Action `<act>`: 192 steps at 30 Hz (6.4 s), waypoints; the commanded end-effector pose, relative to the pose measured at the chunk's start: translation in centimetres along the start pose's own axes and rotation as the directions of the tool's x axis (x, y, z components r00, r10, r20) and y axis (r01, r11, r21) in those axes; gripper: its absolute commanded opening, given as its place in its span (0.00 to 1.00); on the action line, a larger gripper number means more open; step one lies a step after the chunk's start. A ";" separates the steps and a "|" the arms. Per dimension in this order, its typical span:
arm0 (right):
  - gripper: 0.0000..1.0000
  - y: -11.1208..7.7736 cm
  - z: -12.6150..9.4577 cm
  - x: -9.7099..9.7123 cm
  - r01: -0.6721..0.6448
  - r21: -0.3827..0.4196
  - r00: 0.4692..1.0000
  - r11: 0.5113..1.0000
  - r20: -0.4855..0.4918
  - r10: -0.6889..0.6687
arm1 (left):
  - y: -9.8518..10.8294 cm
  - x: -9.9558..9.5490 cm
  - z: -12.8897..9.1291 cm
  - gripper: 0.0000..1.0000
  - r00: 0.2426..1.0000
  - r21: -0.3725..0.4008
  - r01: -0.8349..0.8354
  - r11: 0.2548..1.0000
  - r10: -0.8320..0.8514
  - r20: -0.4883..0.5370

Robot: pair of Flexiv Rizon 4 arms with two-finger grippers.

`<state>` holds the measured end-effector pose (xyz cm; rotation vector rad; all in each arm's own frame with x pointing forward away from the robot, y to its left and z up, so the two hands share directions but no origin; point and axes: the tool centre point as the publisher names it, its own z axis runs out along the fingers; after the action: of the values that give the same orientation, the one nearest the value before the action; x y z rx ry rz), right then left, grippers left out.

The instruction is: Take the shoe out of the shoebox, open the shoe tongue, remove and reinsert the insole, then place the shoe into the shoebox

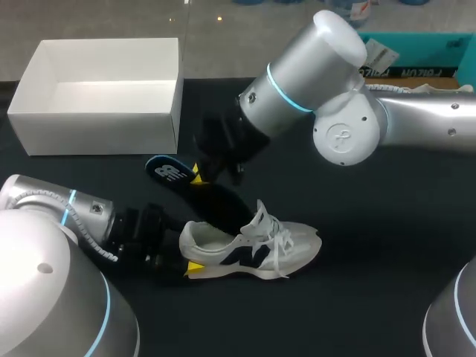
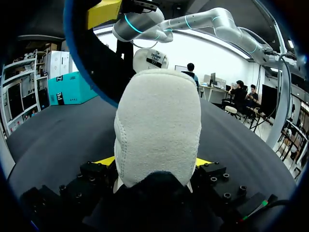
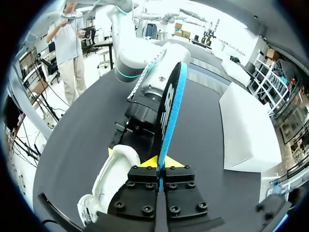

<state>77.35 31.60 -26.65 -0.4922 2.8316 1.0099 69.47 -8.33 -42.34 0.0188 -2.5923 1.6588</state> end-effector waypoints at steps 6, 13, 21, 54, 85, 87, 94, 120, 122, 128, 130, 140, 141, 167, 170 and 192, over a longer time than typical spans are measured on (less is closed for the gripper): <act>0.00 0.7 -1.7 -0.2 0.017 -0.041 0.998 0.999 0.061 -0.014 | 0.2 0.1 0.1 0.00 1.000 -0.001 0.000 1.000 0.000 0.003; 0.00 0.7 -1.7 -0.2 0.017 -0.041 0.998 0.999 0.061 -0.014 | 0.2 0.1 0.1 0.00 1.000 -0.001 0.000 1.000 0.000 0.003; 0.00 0.7 -1.7 -0.2 0.017 -0.041 0.998 0.999 0.061 -0.014 | 0.2 0.1 0.1 0.00 1.000 -0.001 0.000 1.000 0.000 0.003; 0.00 2.4 -14.7 -0.8 0.094 -0.307 0.975 0.947 0.221 -0.026 | 0.2 0.1 0.1 0.00 1.000 -0.001 0.000 1.000 0.000 0.003; 0.00 1.6 -25.3 2.6 -0.252 -0.505 0.944 0.825 0.060 0.325 | 0.2 0.1 0.1 0.00 1.000 -0.001 0.000 1.000 0.000 0.003; 0.00 1.8 -25.6 2.5 -0.250 -0.475 0.945 0.844 0.068 0.319 | 0.2 0.1 0.1 0.00 1.000 -0.001 0.000 1.000 0.000 0.003; 0.00 1.8 -25.6 2.5 -0.250 -0.475 0.945 0.844 0.068 0.319 | 0.2 0.1 0.1 0.00 1.000 -0.001 0.000 1.000 0.000 0.003; 0.00 1.7 -32.1 5.0 -0.597 -0.494 0.787 0.632 -0.208 0.581 | 0.2 0.1 0.1 0.00 1.000 -0.001 0.000 1.000 0.000 0.003; 0.00 1.9 -32.6 5.0 -0.598 -0.492 0.787 0.632 -0.214 0.579 | 0.2 0.1 0.1 0.00 1.000 -0.001 0.000 1.000 0.000 0.003; 0.00 3.6 -32.9 4.9 -0.612 -0.458 0.782 0.644 -0.233 0.578 | 0.2 0.1 0.1 0.00 1.000 -0.001 0.000 1.000 0.000 0.003; 0.00 4.4 -32.9 5.1 -0.612 -0.445 0.785 0.654 -0.243 0.570 | 0.2 0.1 0.1 0.00 1.000 -0.001 0.000 1.000 0.000 0.003; 0.00 7.1 -32.5 6.4 -0.613 -0.439 0.780 0.657 -0.200 0.593 | 0.2 0.1 0.1 0.00 1.000 -0.001 0.000 1.000 0.000 0.003; 0.00 7.3 -32.5 6.5 -0.615 -0.434 0.777 0.658 -0.196 0.598 | 0.2 0.1 0.1 0.00 1.000 -0.001 0.000 1.000 0.000 0.003; 0.00 7.8 -31.3 8.0 -0.631 -0.453 0.758 0.630 -0.190 0.624 | 0.2 0.1 0.1 0.00 1.000 -0.001 0.000 1.000 0.000 0.003; 0.00 7.5 -30.4 8.9 -0.641 -0.456 0.749 0.617 -0.198 0.632 | 0.2 0.1 0.1 0.00 1.000 -0.001 0.000 1.000 0.000 0.003; 0.00 7.5 -27.9 11.5 -0.686 -0.493 0.695 0.535 -0.226 0.682 | 0.2 0.1 0.1 0.00 1.000 -0.001 0.000 1.000 0.000 0.003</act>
<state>64.58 16.30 -2.59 0.7092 2.7018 1.9651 69.48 -8.33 -42.35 0.0189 -2.5926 1.6585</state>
